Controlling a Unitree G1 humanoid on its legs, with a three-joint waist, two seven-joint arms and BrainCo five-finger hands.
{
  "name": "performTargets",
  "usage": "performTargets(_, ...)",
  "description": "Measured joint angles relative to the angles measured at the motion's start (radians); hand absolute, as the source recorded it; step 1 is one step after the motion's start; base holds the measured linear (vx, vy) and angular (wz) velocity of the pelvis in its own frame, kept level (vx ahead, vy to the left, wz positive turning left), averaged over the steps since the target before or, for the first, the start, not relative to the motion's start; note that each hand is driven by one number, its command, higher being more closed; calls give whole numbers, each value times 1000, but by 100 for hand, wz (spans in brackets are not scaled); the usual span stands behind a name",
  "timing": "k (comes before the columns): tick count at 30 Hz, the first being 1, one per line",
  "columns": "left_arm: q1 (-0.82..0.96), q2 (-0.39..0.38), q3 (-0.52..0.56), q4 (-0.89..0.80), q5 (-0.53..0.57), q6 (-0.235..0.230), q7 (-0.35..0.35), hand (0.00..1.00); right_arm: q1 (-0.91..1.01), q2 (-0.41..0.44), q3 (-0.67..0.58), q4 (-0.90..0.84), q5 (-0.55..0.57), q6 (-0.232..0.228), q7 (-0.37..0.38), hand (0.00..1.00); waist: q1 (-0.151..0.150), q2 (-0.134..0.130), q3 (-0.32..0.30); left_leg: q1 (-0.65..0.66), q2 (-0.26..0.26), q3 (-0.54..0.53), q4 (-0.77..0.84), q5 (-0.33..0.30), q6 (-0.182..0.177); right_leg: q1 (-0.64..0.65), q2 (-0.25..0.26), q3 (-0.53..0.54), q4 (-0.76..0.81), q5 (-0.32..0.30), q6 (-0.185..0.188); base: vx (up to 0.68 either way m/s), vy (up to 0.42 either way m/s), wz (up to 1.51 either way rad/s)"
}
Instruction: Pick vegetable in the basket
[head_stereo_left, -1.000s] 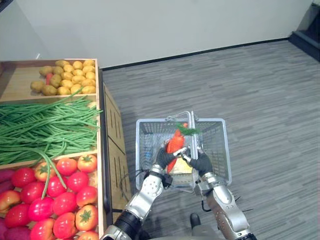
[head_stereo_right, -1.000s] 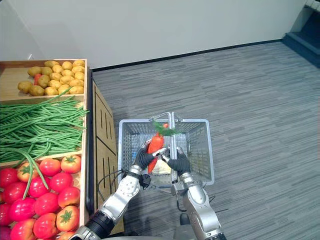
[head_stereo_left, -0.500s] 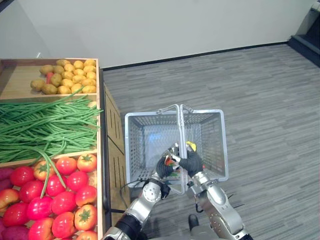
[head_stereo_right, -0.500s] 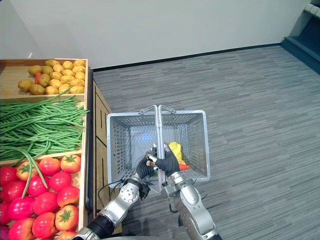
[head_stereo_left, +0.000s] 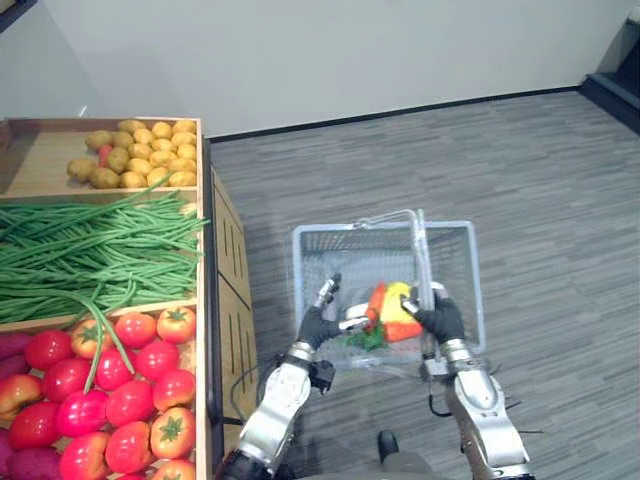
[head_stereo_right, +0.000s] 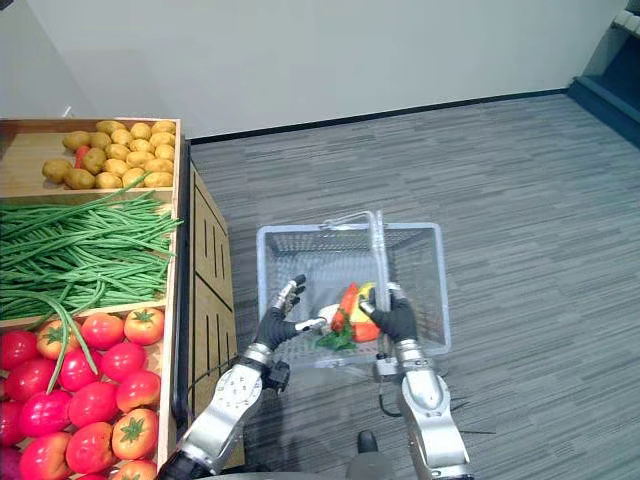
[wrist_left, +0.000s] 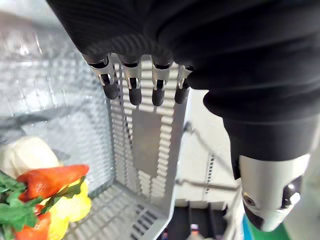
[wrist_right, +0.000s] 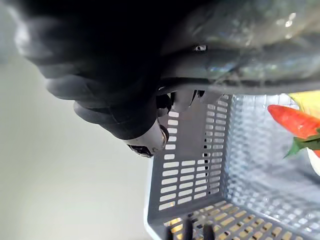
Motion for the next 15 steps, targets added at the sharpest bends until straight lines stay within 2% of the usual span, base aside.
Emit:
performTargets(3, 29, 0, 62, -19, -63, -2, -12, 0, 26, 0, -70, 0, -4, 0, -11, 100, 22, 8, -7, -1, 0, -10, 0, 0, 0, 3, 0, -6, 0, -1, 1, -42, -19, 6)
performTargets(7, 69, -1, 151, -17, -80, -10, -15, 0, 72, 2, -131, 3, -4, 0, -13, 100, 21, 13, -10, -1, 1, -33, 0, 2, -2, 16, -1, -29, 0, -5, 3, -24, -21, 17)
performTargets(9, 79, 0, 207, 16, -66, -16, -4, 0, 92, 2, -169, 43, -4, 0, -12, 100, 22, 12, -10, -2, 2, -39, -1, 5, -3, 18, -1, -33, 0, -5, 3, -23, -15, 6)
performTargets(13, 81, 0, 257, 125, 43, -15, 4, 0, 118, 21, -199, 133, -17, 1, -11, 100, 24, 12, -11, -3, 3, -43, -1, 6, -3, 20, -1, -39, 0, -6, 2, -19, -12, 3)
performTargets(15, 81, 2, 266, 158, 62, -15, 4, 0, 123, 22, -199, 163, -25, 1, -11, 100, 23, 12, -11, -2, 3, -45, 0, 7, -4, 21, -2, -43, 0, -6, 2, -8, -7, 2)
